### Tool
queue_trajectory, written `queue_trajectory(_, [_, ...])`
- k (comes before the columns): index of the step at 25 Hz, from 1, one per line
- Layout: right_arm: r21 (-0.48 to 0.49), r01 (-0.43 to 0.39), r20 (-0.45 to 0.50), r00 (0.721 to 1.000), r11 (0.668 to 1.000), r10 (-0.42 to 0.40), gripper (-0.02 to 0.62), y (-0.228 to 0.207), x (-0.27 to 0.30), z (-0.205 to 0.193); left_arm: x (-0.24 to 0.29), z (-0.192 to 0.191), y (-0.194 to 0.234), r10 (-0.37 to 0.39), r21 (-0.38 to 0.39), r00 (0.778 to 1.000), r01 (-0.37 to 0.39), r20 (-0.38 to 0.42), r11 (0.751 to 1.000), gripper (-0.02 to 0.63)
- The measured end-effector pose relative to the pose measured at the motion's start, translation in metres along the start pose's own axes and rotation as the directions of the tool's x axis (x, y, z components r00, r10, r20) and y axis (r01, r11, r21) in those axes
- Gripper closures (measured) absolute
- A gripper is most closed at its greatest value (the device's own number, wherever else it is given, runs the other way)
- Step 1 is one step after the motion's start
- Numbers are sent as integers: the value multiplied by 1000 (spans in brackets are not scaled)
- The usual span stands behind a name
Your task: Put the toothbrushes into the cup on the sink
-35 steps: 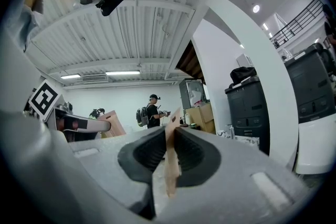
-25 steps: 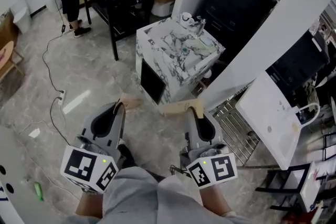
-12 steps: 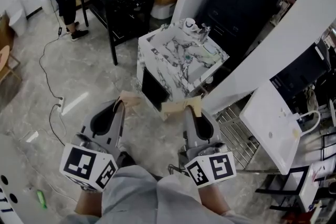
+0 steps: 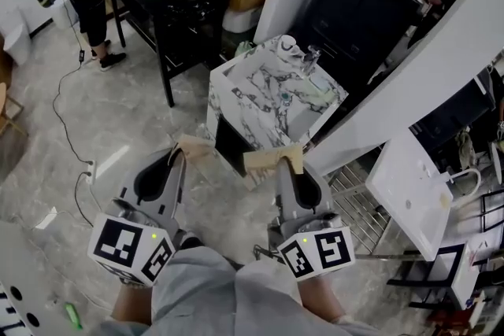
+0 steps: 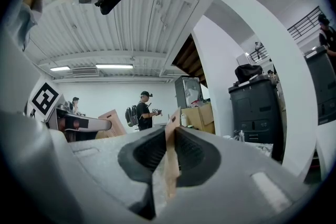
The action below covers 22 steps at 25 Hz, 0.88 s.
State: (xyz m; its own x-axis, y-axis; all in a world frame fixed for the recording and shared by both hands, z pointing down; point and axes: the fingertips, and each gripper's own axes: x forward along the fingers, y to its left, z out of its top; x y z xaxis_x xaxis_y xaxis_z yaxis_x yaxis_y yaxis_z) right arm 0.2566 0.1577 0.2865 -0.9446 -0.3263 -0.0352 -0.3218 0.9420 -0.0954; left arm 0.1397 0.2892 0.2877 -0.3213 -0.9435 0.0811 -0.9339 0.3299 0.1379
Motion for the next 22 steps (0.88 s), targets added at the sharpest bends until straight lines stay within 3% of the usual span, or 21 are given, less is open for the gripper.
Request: queue_trajectory(22, [10,24,-4,1000,1000,-24,558,65,110,-21,22,9,125,-39,10,999,39,-5,999,600])
